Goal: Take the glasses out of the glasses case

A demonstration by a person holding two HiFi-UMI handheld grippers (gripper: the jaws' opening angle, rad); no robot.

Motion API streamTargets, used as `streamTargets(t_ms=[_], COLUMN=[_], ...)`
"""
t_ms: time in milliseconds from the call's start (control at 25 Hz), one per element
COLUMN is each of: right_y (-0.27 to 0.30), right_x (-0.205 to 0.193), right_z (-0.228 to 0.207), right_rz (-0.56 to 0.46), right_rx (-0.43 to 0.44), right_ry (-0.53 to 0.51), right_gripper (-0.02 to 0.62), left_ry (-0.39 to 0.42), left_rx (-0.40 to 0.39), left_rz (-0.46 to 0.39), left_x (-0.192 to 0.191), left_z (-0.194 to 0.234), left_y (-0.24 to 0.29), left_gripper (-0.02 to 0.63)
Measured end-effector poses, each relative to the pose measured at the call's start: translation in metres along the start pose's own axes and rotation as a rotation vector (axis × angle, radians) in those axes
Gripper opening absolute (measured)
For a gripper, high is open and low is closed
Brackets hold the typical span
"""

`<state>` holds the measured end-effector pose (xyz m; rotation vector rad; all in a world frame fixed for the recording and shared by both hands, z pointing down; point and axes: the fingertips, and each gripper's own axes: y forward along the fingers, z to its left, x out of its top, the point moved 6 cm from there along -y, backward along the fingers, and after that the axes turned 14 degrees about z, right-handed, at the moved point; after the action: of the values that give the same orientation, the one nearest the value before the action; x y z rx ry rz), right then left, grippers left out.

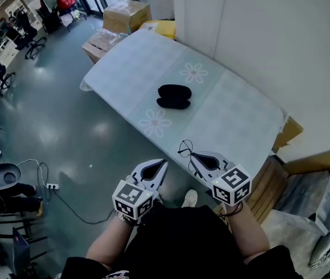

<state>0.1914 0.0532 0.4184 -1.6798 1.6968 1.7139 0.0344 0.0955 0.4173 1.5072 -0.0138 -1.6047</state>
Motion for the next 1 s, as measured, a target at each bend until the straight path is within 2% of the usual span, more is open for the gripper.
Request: streamTargets(t_ms=[1000], right_y=[0.0085], right_x=[0.0065], right_z=[0.0074], right_rz=[-0.003], right_rx=[0.005], right_ry=[-0.004], right_gripper=[0.025], left_ry=[0.004], left_rx=[-0.002], left_rz=[-0.007], left_x=[0.0016], left_z=[0.0090], left_y=[-0.0067], left_gripper=[0.029])
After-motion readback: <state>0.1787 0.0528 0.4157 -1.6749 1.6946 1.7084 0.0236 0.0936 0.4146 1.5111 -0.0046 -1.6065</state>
